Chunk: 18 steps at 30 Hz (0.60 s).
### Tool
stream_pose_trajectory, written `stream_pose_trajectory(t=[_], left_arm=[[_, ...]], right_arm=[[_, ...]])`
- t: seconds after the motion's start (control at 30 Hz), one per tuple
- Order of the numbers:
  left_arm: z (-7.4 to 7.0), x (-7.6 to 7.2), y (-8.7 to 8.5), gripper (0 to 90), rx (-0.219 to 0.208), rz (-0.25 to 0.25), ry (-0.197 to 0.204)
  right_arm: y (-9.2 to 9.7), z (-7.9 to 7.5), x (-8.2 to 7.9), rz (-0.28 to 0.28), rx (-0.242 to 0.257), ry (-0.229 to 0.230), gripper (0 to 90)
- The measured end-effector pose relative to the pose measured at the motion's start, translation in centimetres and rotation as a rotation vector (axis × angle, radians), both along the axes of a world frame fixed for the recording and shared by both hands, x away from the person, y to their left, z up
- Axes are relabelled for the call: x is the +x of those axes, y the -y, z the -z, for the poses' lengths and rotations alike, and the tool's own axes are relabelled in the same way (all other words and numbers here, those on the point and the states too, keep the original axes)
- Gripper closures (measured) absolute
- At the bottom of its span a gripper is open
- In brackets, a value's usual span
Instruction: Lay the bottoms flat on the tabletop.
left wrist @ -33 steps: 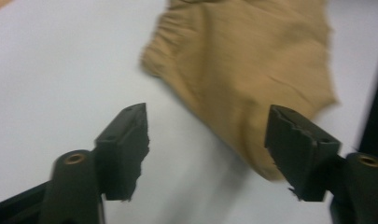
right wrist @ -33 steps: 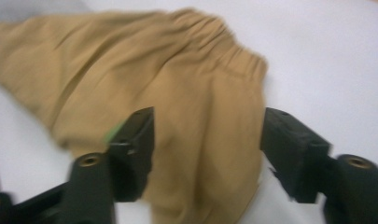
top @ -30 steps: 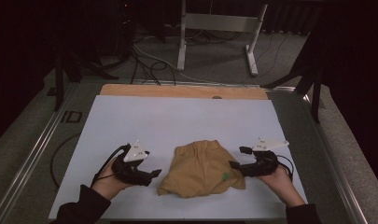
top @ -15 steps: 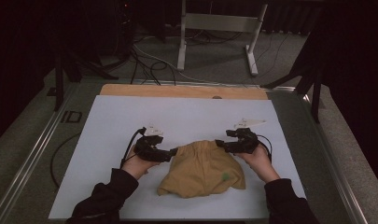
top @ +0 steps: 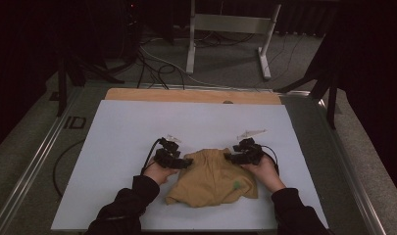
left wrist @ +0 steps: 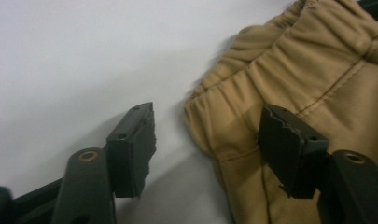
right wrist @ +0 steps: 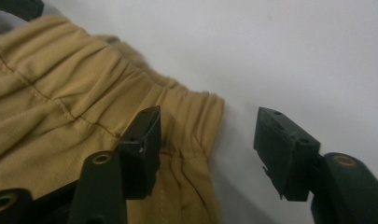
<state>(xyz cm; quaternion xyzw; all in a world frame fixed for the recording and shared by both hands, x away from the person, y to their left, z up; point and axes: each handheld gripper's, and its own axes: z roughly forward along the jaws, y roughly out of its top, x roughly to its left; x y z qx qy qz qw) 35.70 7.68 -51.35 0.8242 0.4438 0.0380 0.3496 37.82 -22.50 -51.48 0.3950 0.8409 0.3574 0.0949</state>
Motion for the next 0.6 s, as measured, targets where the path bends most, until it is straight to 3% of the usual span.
stream_pose_trajectory(t=[0.1,0.23,0.3,0.5,0.6], left_arm=[[0.0,-0.1,0.1,44.8,0.01,0.029,0.004],[0.1,-0.7,0.7,55.2,0.039,0.059,0.039],[0.2,-1.1,1.1,59.3,0.057,0.07,0.072],[0.2,-1.5,1.5,76.2,0.063,0.1,0.095],[0.1,-1.5,1.5,79.4,0.068,0.104,0.103]], right_arm=[[-0.4,0.1,-0.2,-0.04,-0.007,-0.005,58.2],[-0.8,0.1,-0.5,-0.065,-0.028,0.005,66.7],[-1.2,0.1,-0.8,-0.075,-0.054,0.038,73.5],[-1.4,-0.3,-1.1,-0.088,-0.077,0.065,79.5],[-1.1,-0.6,-1.1,-0.082,-0.071,0.083,80.1]])
